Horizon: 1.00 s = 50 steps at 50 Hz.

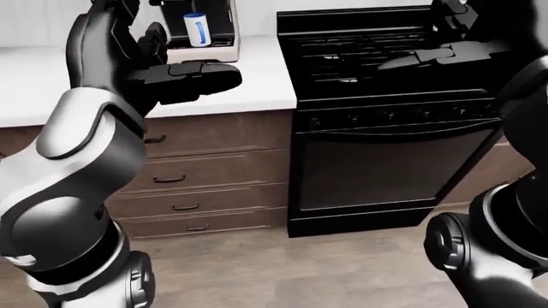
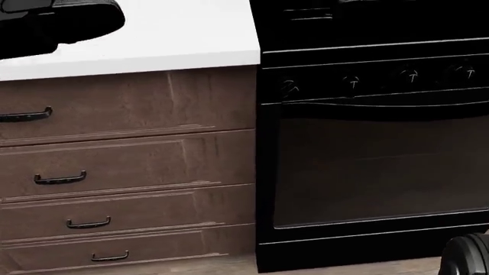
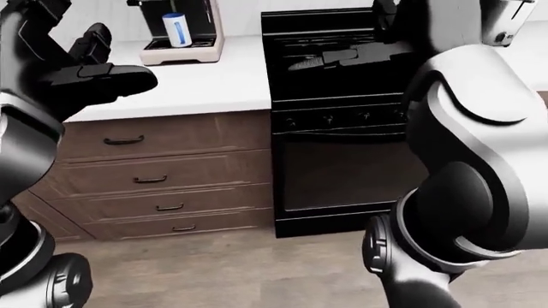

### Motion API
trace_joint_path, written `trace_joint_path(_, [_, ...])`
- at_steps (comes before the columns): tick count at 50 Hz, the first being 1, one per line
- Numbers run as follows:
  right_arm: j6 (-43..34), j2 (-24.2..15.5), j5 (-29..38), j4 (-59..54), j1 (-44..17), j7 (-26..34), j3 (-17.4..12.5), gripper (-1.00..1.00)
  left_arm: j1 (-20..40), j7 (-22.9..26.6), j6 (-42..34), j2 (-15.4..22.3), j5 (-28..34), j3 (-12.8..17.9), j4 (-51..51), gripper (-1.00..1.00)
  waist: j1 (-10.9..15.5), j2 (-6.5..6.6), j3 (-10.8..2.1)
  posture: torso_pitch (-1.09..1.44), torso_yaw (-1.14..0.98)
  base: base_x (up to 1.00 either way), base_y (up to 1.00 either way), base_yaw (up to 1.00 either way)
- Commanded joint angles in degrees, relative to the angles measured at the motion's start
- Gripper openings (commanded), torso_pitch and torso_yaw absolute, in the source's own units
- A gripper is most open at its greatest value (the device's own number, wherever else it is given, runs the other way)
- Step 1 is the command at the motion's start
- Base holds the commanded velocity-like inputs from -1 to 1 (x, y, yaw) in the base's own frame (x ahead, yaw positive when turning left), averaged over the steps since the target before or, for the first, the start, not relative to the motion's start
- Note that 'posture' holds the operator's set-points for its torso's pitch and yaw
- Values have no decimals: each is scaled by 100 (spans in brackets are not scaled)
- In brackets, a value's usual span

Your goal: Press the button on the coffee machine to serve coffee.

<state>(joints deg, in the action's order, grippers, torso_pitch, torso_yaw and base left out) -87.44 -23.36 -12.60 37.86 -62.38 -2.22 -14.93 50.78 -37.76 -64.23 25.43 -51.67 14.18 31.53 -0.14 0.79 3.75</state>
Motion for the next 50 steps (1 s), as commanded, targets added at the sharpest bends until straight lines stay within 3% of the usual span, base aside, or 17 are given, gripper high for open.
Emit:
trace_joint_path(1, [189,-34,-23,17,-163,2,2,100,150,-13,171,65,70,89,63,100,11,-12,-95,0,0,20,0,0])
trace_joint_path(4, [175,-27,-38,51,-135,-4,-10,100,150,-12,162,59,78,86,68,100,-58,374,-191,0,0,19,0,0])
trace_joint_path(5, [177,-27,-43,61,-119,-4,-12,100,142,-9,163,58,83,85,72,100,-82,378,-272,0,0,20,0,0])
trace_joint_path(7, [169,-26,-52,74,-108,-9,-24,100,123,-3,164,51,93,87,82,100,-43,386,-139,0,0,18,0,0])
trace_joint_path(15, [86,7,-66,117,-145,-59,-4,100,100,-47,130,44,37,129,138,100,59,-39,-144,0,0,19,0,0])
trace_joint_path(18, [38,-2,-73,147,-158,-56,-11,100,104,-82,96,62,-30,159,167,100,98,-521,-267,0,0,19,1,0])
trace_joint_path(19, [25,-4,-73,147,-169,-57,-16,100,99,-98,91,62,-43,157,174,100,61,-259,-205,0,0,19,1,0])
trace_joint_path(20, [48,-9,-73,149,-142,-50,-20,100,103,-108,91,66,-52,155,172,100,94,-394,-196,0,0,20,1,0])
trace_joint_path(21, [48,-7,-74,146,-147,-50,-19,100,110,-114,97,69,-60,152,168,100,58,-371,-205,0,0,20,2,0])
trace_joint_path(29, [101,6,-75,108,-121,-53,-2,100,114,-130,143,108,-78,130,127,100,-4,57,-117,0,0,20,2,0])
trace_joint_path(31, [107,-1,-80,116,-110,-46,-8,100,117,-139,143,107,-85,132,130,100,-51,320,-193,0,0,18,7,0])
trace_joint_path(32, [94,-1,-83,127,-113,-46,-13,100,117,-141,138,110,-92,132,135,100,-85,476,-363,0,0,16,7,0])
trace_joint_path(33, [86,18,-90,133,-113,-47,-24,100,121,-139,138,119,-92,132,129,100,0,296,-199,0,0,17,8,0])
trace_joint_path(34, [112,27,-94,129,-86,-45,-31,100,139,-142,134,127,-100,138,118,100,-31,406,-146,0,0,16,9,0])
trace_joint_path(41, [66,45,-107,126,-127,-76,-17,100,139,-148,149,136,-103,127,111,100,29,48,-153,0,0,15,10,0])
trace_joint_path(44, [57,73,-109,148,-107,-94,-9,100,100,-146,157,130,-99,126,130,100,77,-356,-237,0,0,7,18,0])
trace_joint_path(50, [52,84,-123,163,-88,-93,-23,100,137,-146,164,131,-89,110,101,100,24,-258,-296,0,0,5,22,0])
